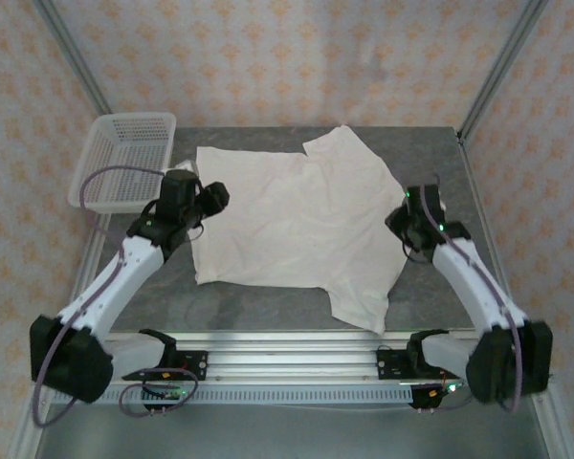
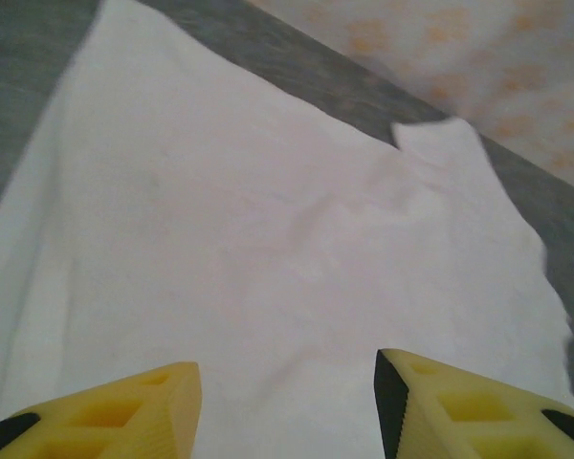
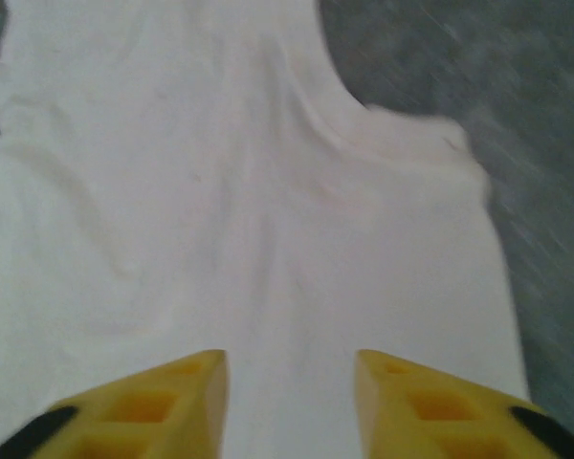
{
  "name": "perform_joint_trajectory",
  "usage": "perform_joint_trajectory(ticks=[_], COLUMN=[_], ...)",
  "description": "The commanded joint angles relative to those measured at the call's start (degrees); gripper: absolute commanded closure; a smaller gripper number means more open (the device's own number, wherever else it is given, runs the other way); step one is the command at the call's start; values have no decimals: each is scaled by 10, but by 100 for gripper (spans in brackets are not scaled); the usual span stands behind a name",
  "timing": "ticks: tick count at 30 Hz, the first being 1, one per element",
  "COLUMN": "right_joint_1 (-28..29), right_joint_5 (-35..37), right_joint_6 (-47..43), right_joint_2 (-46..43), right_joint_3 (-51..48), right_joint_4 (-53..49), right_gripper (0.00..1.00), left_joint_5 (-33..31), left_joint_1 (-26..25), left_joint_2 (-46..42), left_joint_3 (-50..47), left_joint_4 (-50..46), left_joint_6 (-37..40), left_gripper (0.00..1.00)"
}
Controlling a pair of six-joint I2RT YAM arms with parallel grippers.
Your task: Fold the inside-out t-shirt
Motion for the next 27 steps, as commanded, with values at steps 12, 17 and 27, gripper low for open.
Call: perform_joint_trajectory(ticks=[12, 17, 27], right_joint_1=[98, 192, 271], right_joint_5=[-27, 14, 60], right_joint_6=[49, 105, 93], right_joint_2=[46, 110, 330], right_joint_3=[-66, 8, 214], right_joint_4=[-89, -64, -71], right_gripper=[85, 100, 63], left_joint_5=[2, 3, 5], left_joint_1=[-62, -67, -82], left_joint_2=[-53, -35, -5], left_joint_3=[-79, -89, -89], left_joint_4=[-93, -81, -75], left_joint_6=[34, 26, 26], left_gripper=[34, 34, 34])
